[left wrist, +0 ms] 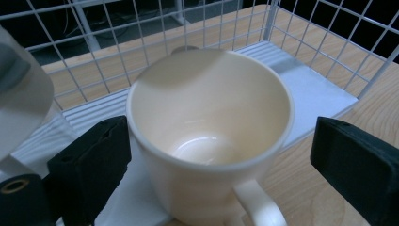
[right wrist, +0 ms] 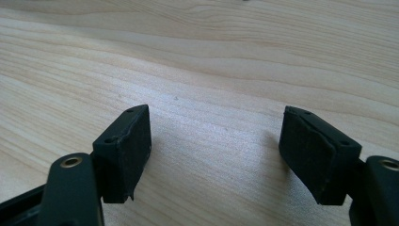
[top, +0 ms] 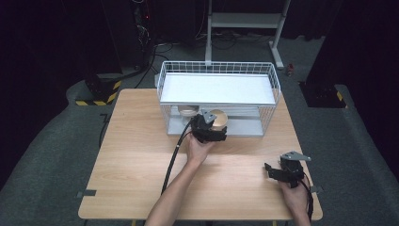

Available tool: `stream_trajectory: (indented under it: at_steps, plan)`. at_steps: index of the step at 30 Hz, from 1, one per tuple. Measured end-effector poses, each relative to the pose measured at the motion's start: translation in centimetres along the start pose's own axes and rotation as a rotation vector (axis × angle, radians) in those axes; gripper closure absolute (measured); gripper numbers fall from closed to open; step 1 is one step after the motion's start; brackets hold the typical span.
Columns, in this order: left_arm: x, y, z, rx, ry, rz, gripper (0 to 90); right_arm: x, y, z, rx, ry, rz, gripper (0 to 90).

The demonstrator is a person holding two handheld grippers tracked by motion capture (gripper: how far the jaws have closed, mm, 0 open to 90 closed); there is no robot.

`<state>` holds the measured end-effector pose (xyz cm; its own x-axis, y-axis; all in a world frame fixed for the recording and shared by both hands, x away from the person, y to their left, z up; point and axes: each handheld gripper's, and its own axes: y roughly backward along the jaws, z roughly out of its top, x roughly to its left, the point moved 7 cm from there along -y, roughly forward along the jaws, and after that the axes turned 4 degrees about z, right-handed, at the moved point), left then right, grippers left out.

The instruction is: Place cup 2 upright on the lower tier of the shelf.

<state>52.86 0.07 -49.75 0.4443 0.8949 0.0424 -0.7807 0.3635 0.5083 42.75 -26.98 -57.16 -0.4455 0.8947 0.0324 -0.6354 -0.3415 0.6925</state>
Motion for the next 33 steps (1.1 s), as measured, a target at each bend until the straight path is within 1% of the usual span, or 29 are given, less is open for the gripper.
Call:
stream_trajectory:
  at_steps: [2, 3, 8, 9, 12, 15, 18, 20, 21, 24, 27, 29, 32, 33]
  plan:
    - [-0.1, 0.2, -0.3, 0.001, -0.004, 0.007, 8.0, 0.0, 0.0, 0.0, 0.001, -0.002, 0.0, 25.9]
    - [-0.1, 0.3, -0.4, 0.001, -0.003, 0.003, 8.8, 0.0, 0.0, 0.0, 0.0, 0.0, 0.0, 26.0]
    - [-0.1, 0.7, -1.0, 0.004, 0.018, 0.021, 12.5, 0.0, 0.0, 0.0, 0.0, 0.0, 0.0, 25.9]
    - [-0.1, 0.8, -1.2, 0.006, 0.011, 0.022, 13.7, 0.0, 0.0, 0.0, 0.0, 0.0, 0.0, 26.0]
    - [-0.3, 1.0, -1.6, 0.011, 0.01, 0.029, 15.2, 0.0, 0.0, 0.0, 0.0, 0.0, 0.0, 25.9]
    - [-0.4, 1.0, -2.1, 0.016, 0.022, 0.02, 16.9, 0.0, 0.0, 0.0, 0.0, 0.0, 0.0, 26.0]
    - [-0.6, 0.9, -2.6, 0.028, 0.021, 0.012, 22.3, 0.0, 0.0, 0.0, 0.0, 0.0, 0.001, 26.0]
    - [-0.7, 0.7, -2.9, 0.034, 0.022, 0.021, 25.1, 0.0, 0.0, 0.0, 0.0, 0.0, 0.0, 26.0]
    - [-0.7, 0.6, -3.0, 0.041, 0.031, 0.027, 26.0, 0.0, 0.0, 0.0, 0.0, 0.0, 0.001, 26.0]
    - [-0.4, 0.4, -3.3, 0.052, 0.042, 0.041, 29.7, 0.0, 0.0, 0.0, 0.0, 0.0, 0.001, 26.0]
    - [-0.3, 0.1, -3.4, 0.056, 0.052, 0.059, 32.9, 0.0, 0.0, 0.0, 0.0, 0.0, 0.0, 26.0]
    - [-0.3, 0.1, -3.5, 0.053, 0.061, 0.063, 34.5, 0.0, 0.0, 0.0, 0.0, 0.001, 0.0, 26.0]
    - [-0.3, -0.1, -3.6, 0.054, 0.051, 0.079, 36.7, 0.0, 0.0, 0.0, 0.0, 0.0, 0.001, 26.0]
    - [-0.3, -0.2, -3.6, 0.057, 0.056, 0.077, 37.1, 0.0, 0.0, 0.0, 0.0, 0.0, 0.001, 26.0]
